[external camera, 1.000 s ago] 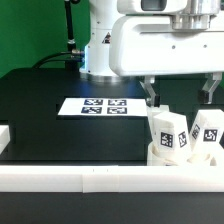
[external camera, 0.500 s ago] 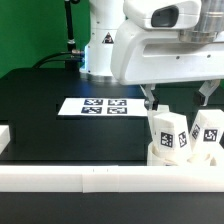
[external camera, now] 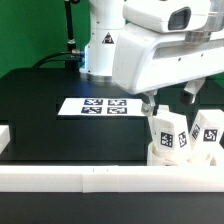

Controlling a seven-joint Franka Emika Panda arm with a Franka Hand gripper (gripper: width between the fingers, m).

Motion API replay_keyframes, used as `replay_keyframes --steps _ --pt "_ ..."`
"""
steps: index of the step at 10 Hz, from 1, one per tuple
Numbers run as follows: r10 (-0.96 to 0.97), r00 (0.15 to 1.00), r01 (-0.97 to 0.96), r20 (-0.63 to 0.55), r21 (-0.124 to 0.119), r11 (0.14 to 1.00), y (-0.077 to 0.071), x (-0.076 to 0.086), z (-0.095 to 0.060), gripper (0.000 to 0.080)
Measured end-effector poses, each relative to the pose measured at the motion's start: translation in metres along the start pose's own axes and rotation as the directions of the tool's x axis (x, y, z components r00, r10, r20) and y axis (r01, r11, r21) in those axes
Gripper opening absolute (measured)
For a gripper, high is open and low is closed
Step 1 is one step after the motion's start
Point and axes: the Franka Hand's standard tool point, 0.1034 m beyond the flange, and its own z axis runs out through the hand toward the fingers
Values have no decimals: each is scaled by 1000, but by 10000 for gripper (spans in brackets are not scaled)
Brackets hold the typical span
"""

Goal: Assemble stool

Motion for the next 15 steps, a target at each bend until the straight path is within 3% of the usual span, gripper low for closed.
replay_keyframes --steps 2,7,10,11,12,13,15 --pt "-73 997 73 -10 -22 997 3 4 3 649" --pt "-49 999 49 9 -13 999 -2 5 20 649" --pt "-40 999 40 7 -7 999 -9 9 20 640" --pt "-35 999 35 6 -8 999 -9 9 20 463" --pt "11 1000 -11 6 -8 1000 -8 9 20 463" --pt "12 1000 -12 6 -8 1000 -8 9 20 334" --pt "180 984 -180 5 -7 984 -8 8 20 334"
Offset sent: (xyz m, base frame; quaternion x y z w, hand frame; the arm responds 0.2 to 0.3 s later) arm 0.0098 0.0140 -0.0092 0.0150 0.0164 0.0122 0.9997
